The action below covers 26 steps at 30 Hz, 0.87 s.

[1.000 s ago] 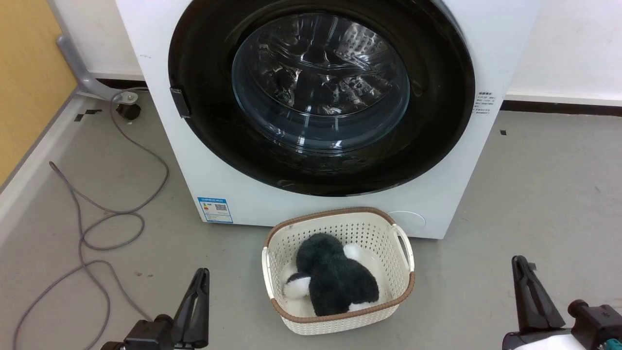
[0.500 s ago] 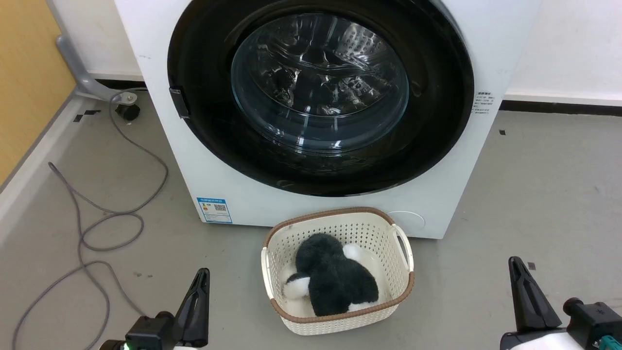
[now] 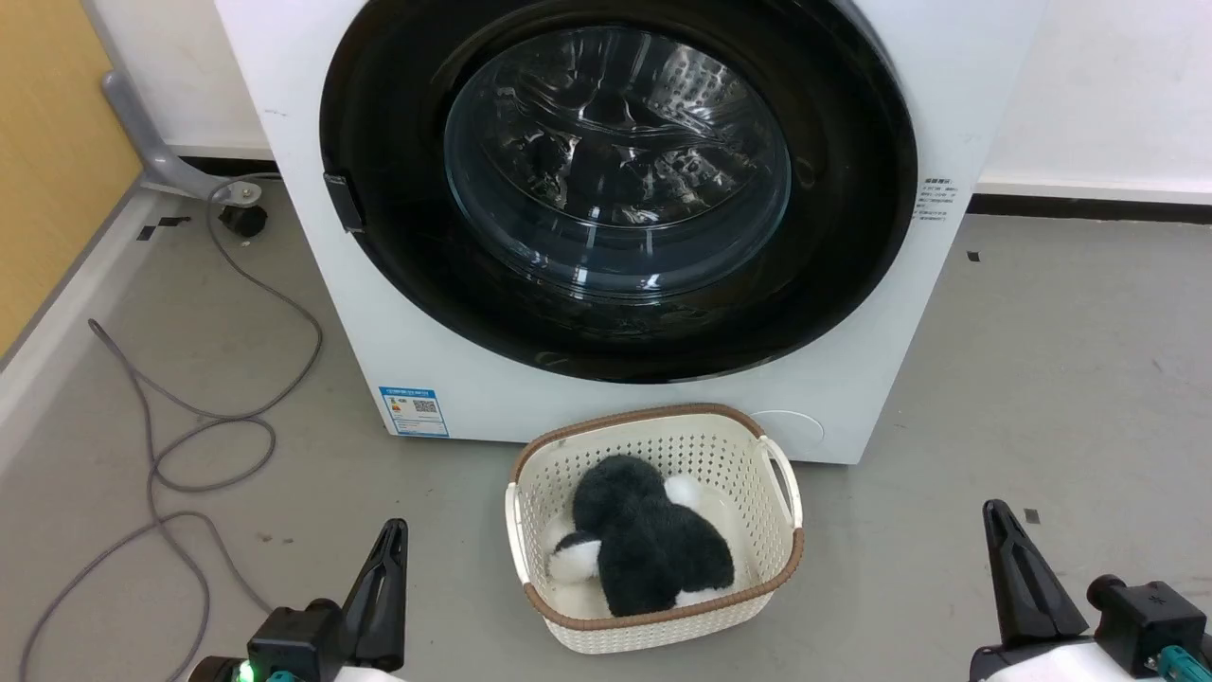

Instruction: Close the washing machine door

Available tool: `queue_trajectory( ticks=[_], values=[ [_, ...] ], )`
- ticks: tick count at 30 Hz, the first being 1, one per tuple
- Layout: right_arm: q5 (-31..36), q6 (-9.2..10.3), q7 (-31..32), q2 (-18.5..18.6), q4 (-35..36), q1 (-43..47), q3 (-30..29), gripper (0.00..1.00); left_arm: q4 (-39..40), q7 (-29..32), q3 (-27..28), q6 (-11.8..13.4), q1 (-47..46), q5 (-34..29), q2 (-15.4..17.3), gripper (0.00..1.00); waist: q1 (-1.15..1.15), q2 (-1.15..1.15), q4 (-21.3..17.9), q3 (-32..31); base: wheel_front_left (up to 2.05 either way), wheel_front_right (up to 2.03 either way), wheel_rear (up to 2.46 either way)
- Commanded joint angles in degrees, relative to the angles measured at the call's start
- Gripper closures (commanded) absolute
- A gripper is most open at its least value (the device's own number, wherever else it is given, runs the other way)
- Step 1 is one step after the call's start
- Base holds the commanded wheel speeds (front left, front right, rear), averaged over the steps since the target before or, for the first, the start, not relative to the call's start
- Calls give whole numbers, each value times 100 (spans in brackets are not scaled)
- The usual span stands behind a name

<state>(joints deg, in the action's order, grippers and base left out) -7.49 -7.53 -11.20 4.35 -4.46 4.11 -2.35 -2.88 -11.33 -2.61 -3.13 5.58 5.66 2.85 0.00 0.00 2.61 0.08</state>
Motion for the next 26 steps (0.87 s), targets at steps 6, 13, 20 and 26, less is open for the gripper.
queue_trajectory(
  ticks=[6, 13, 20, 26],
  values=[
    [106, 1, 85, -38, 78, -109, 28, 100, 49, 100, 43, 64, -120, -72, 1, 100, 0, 0, -18, -1, 0, 0, 0],
    [157, 1, 167, -46, 108, -133, 44, 100, 68, 182, 60, 84, -155, -111, 1, 100, 0, 0, -37, -1, 0, 0, 0],
    [208, 2, 249, -55, 137, -157, 61, 100, 87, 263, 77, 103, -189, -150, 1, 100, 0, 0, -56, -2, 0, 0, 0],
    [251, 2, 319, -62, 162, -178, 75, 100, 103, 334, 92, 120, -219, -184, 1, 100, 0, 0, -73, -2, 0, 0, 0]
  ],
)
